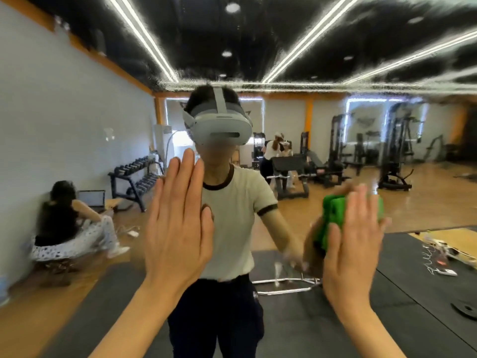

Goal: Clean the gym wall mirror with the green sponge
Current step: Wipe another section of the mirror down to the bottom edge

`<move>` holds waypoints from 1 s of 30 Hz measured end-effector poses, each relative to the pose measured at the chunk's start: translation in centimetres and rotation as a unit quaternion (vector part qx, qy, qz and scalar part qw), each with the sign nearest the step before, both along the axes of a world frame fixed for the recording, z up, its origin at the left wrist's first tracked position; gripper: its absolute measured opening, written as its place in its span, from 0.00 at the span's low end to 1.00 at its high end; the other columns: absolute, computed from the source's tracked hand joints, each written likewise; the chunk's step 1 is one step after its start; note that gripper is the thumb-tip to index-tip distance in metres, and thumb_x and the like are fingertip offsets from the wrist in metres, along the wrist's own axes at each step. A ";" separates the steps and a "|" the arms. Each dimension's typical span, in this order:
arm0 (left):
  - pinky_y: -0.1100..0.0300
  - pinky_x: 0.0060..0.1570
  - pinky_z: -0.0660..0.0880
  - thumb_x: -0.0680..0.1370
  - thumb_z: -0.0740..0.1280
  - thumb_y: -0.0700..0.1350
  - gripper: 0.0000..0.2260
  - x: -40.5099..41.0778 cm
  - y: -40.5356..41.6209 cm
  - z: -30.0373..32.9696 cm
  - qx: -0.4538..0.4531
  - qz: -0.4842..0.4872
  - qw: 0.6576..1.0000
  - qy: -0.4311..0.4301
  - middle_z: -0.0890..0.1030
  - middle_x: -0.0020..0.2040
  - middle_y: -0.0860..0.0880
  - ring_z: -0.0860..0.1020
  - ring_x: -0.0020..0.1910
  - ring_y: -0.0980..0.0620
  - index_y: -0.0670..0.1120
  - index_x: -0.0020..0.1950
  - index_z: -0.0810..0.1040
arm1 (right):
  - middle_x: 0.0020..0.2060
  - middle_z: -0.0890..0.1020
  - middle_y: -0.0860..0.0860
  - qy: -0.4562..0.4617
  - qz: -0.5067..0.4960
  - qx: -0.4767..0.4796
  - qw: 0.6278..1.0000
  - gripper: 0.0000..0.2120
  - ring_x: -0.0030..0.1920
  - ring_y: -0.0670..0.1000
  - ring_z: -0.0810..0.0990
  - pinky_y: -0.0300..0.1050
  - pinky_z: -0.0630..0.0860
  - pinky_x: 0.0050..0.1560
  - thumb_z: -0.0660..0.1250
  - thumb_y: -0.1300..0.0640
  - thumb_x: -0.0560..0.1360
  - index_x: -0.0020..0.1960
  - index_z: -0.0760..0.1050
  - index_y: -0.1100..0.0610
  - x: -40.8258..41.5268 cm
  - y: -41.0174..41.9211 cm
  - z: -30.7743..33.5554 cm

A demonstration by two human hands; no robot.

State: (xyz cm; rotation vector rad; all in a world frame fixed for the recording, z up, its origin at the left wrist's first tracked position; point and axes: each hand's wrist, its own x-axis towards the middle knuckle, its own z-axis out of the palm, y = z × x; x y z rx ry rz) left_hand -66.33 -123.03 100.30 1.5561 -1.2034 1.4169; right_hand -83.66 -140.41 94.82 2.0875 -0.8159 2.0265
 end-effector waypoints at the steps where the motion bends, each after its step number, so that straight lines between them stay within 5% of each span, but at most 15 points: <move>1: 0.52 0.81 0.45 0.82 0.54 0.42 0.27 0.0 -0.1 0.0 -0.001 0.008 1.000 -0.003 0.55 0.82 0.42 0.49 0.82 0.48 0.38 0.81 0.55 | 0.80 0.51 0.53 -0.056 0.008 0.047 0.997 0.26 0.81 0.50 0.44 0.54 0.39 0.80 0.49 0.56 0.85 0.80 0.52 0.63 0.1 0.2 0.4; 4: 0.52 0.81 0.45 0.82 0.53 0.43 0.27 0.1 -0.2 -0.1 0.004 0.015 1.000 -0.006 0.55 0.82 0.42 0.49 0.82 0.48 0.38 0.81 0.54 | 0.80 0.50 0.51 -0.102 0.007 0.064 0.993 0.28 0.81 0.51 0.44 0.64 0.43 0.79 0.52 0.61 0.82 0.80 0.50 0.61 4.5 4.2 2.4; 8: 0.52 0.80 0.44 0.83 0.53 0.43 0.26 0.0 -0.1 -0.1 0.011 0.014 1.000 -0.004 0.54 0.82 0.41 0.48 0.82 0.48 0.37 0.81 0.55 | 0.79 0.55 0.52 0.130 0.032 -0.212 0.968 0.27 0.80 0.51 0.48 0.53 0.40 0.80 0.57 0.58 0.82 0.79 0.55 0.60 8.1 7.5 4.9; 10: 0.52 0.80 0.44 0.83 0.53 0.43 0.27 0.1 -0.1 -0.1 0.011 0.015 1.000 -0.003 0.54 0.82 0.41 0.49 0.82 0.48 0.38 0.81 0.54 | 0.79 0.60 0.53 0.170 0.017 -0.247 0.954 0.27 0.79 0.51 0.52 0.53 0.42 0.80 0.58 0.58 0.81 0.78 0.58 0.59 6.1 5.1 6.5; 14: 0.53 0.80 0.44 0.82 0.54 0.43 0.28 0.0 -0.1 -0.1 0.009 0.022 1.000 -0.004 0.53 0.82 0.43 0.49 0.82 0.48 0.39 0.81 0.53 | 0.80 0.59 0.55 -0.022 0.023 -0.053 0.998 0.25 0.80 0.55 0.52 0.57 0.42 0.80 0.51 0.56 0.84 0.80 0.55 0.59 0.3 -0.8 5.8; 16: 0.53 0.80 0.43 0.82 0.54 0.43 0.28 0.1 -0.2 0.0 0.011 0.023 1.000 -0.007 0.52 0.82 0.44 0.48 0.82 0.49 0.39 0.82 0.53 | 0.80 0.59 0.57 -0.153 0.012 0.031 0.988 0.25 0.80 0.57 0.52 0.62 0.43 0.79 0.50 0.57 0.85 0.80 0.56 0.63 0.5 -1.0 5.9; 18: 0.53 0.81 0.43 0.82 0.54 0.43 0.28 0.1 -0.2 0.0 0.013 0.025 1.000 -0.007 0.52 0.82 0.44 0.47 0.82 0.49 0.38 0.81 0.54 | 0.78 0.62 0.60 -0.183 -0.008 0.064 0.981 0.26 0.79 0.57 0.55 0.67 0.49 0.77 0.55 0.60 0.81 0.78 0.59 0.64 3.5 2.0 7.5; 21: 0.54 0.80 0.43 0.82 0.55 0.43 0.28 0.0 -0.1 0.0 0.004 0.014 1.000 -0.008 0.54 0.82 0.43 0.47 0.82 0.50 0.37 0.81 0.55 | 0.78 0.62 0.58 0.012 0.038 -0.092 0.995 0.26 0.79 0.54 0.53 0.62 0.45 0.79 0.58 0.60 0.79 0.77 0.61 0.63 8.8 7.9 8.0; 24: 0.53 0.81 0.45 0.82 0.56 0.42 0.28 0.1 0.0 -0.1 0.009 0.011 1.000 -0.008 0.53 0.82 0.44 0.49 0.82 0.48 0.37 0.81 0.55 | 0.78 0.64 0.57 0.127 0.041 -0.244 0.961 0.24 0.79 0.52 0.53 0.53 0.42 0.80 0.54 0.56 0.83 0.78 0.63 0.62 7.3 6.9 9.3; 27: 0.53 0.81 0.44 0.82 0.56 0.43 0.29 0.1 0.0 -0.1 0.014 0.022 1.000 -0.009 0.52 0.82 0.45 0.48 0.82 0.48 0.38 0.82 0.54 | 0.79 0.61 0.57 0.049 0.021 -0.142 0.988 0.24 0.80 0.55 0.54 0.52 0.42 0.81 0.52 0.56 0.85 0.79 0.59 0.60 2.0 1.0 11.5; 30: 0.53 0.81 0.44 0.82 0.54 0.43 0.28 0.2 -0.1 -0.1 0.013 0.027 0.999 -0.011 0.53 0.82 0.43 0.49 0.82 0.47 0.38 0.82 0.55 | 0.80 0.58 0.56 -0.149 0.030 -0.059 0.987 0.24 0.81 0.56 0.52 0.55 0.41 0.81 0.49 0.56 0.85 0.81 0.56 0.60 -0.1 0.0 11.7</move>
